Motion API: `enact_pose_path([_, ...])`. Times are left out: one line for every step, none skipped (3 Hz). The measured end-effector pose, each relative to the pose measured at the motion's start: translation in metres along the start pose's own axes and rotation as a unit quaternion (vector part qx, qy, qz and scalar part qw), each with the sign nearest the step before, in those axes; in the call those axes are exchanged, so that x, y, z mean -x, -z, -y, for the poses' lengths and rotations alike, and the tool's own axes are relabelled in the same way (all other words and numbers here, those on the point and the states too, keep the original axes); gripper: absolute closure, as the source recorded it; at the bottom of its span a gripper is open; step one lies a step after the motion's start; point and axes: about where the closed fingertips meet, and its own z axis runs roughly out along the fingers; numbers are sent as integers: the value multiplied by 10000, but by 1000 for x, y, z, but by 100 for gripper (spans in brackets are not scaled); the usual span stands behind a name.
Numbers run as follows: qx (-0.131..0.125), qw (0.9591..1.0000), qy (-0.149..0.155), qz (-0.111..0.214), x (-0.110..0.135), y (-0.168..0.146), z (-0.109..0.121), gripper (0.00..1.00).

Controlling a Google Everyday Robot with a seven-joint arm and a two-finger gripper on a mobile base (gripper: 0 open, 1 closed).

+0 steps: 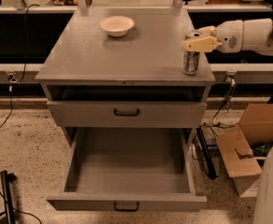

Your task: Pick redbull can from middle drawer and place on counter

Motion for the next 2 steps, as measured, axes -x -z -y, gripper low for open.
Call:
enact_pose_path([22,10000,-4,1,0,-3,0,0])
enact_pose_path([43,9999,65,-75,2,-1,-2,0])
